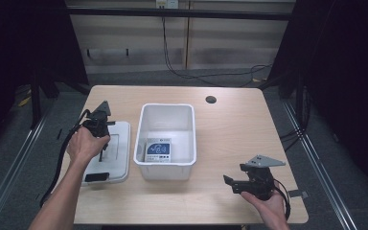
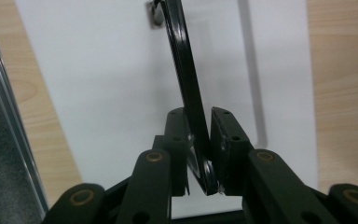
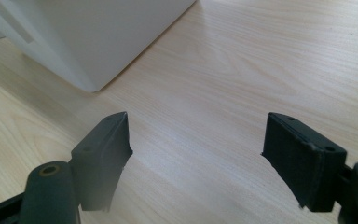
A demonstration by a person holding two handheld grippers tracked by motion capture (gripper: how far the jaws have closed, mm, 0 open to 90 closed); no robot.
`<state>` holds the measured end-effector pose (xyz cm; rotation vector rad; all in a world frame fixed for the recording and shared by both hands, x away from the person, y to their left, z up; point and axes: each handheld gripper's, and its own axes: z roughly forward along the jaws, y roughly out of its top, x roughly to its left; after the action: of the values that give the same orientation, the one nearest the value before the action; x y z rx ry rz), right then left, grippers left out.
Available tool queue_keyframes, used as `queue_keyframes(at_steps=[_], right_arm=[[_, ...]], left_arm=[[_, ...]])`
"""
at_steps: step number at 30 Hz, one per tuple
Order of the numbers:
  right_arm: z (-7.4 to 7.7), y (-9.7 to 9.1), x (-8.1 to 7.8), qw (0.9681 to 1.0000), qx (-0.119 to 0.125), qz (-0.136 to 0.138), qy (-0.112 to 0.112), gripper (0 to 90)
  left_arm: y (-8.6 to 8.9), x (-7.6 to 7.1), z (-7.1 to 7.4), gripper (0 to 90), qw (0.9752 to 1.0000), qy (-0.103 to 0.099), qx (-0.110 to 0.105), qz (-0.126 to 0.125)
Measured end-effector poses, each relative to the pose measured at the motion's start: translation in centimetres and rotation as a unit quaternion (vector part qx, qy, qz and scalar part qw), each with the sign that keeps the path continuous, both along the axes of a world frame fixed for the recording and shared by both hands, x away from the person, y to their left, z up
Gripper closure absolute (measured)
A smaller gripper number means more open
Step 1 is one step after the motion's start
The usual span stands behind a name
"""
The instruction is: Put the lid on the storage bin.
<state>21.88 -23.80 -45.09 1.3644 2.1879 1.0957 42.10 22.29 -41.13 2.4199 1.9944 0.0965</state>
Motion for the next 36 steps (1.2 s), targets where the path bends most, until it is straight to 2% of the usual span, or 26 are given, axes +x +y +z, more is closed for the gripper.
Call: queue_keyframes(at_steps=[3,7,9,11,12,15,16,17,18,19,20,21,22,28,30,32,34,36], right_arm=[[0.0,0.0,0.0,1.0000,-0.001,-0.001,0.001,22.5],[0.0,0.0,0.0,1.0000,-0.001,-0.001,0.002,22.5],[0.0,0.0,0.0,1.0000,-0.001,0.000,0.003,22.5],[0.0,0.1,0.0,1.0000,-0.002,0.001,0.003,22.5],[0.0,0.1,0.0,1.0000,-0.002,0.001,0.004,22.5],[-0.1,0.1,0.0,1.0000,-0.003,0.001,0.006,22.5],[-0.1,0.1,0.0,1.0000,-0.003,0.003,0.005,22.5],[-0.1,0.1,0.0,1.0000,-0.003,0.003,0.005,22.5],[-0.1,0.1,0.0,1.0000,-0.003,0.003,0.006,22.5],[-0.1,0.1,0.0,1.0000,-0.003,0.003,0.006,22.5],[-0.1,0.1,0.0,1.0000,-0.004,0.004,0.006,22.5],[-0.1,0.1,0.0,1.0000,-0.004,0.004,0.006,22.5],[-0.1,0.1,0.0,1.0000,-0.003,0.004,0.006,22.5],[-0.1,0.2,0.0,0.9999,-0.005,0.005,0.007,22.5],[-0.1,0.2,0.0,0.9999,-0.005,0.005,0.008,22.5],[-0.1,0.2,0.0,0.9999,-0.005,0.006,0.008,22.5],[-0.1,0.2,0.0,0.9999,-0.007,0.007,0.009,22.5],[-0.1,0.2,0.0,0.9999,-0.006,0.007,0.010,22.5]], left_arm=[[0.6,0.0,0.1,78.7,1.0000,0.005,-0.002,0.002],[1.4,0.2,0.1,80.5,0.9993,0.015,0.006,0.034],[1.5,0.3,0.2,82.0,0.9991,0.025,0.001,0.033],[1.5,0.3,0.2,82.8,0.9990,0.031,0.006,0.031],[1.7,0.3,0.2,83.0,0.9989,0.032,-0.003,0.035],[1.8,0.3,0.3,83.8,0.9988,0.041,0.000,0.029],[1.9,0.2,0.3,84.1,0.9986,0.042,-0.011,0.030],[1.9,0.2,0.3,84.6,0.9986,0.042,-0.011,0.030],[2.2,0.2,0.4,84.8,0.9981,0.048,-0.026,0.031],[2.2,0.2,0.4,84.9,0.9981,0.048,-0.026,0.031],[2.3,0.2,0.5,84.9,0.9977,0.047,-0.040,0.026],[2.3,0.2,0.5,84.9,0.9977,0.047,-0.040,0.026],[2.5,0.2,0.7,85.0,0.9969,0.054,-0.052,0.025],[2.7,0.2,1.6,85.1,0.9967,0.052,-0.055,0.029],[2.9,0.1,1.8,85.1,0.9971,0.046,-0.051,0.033],[3.1,0.1,2.1,85.1,0.9967,0.053,-0.053,0.033],[3.3,0.0,2.3,85.2,0.9965,0.046,-0.058,0.038],[3.6,0.0,2.5,85.2,0.9960,0.052,-0.062,0.036]])
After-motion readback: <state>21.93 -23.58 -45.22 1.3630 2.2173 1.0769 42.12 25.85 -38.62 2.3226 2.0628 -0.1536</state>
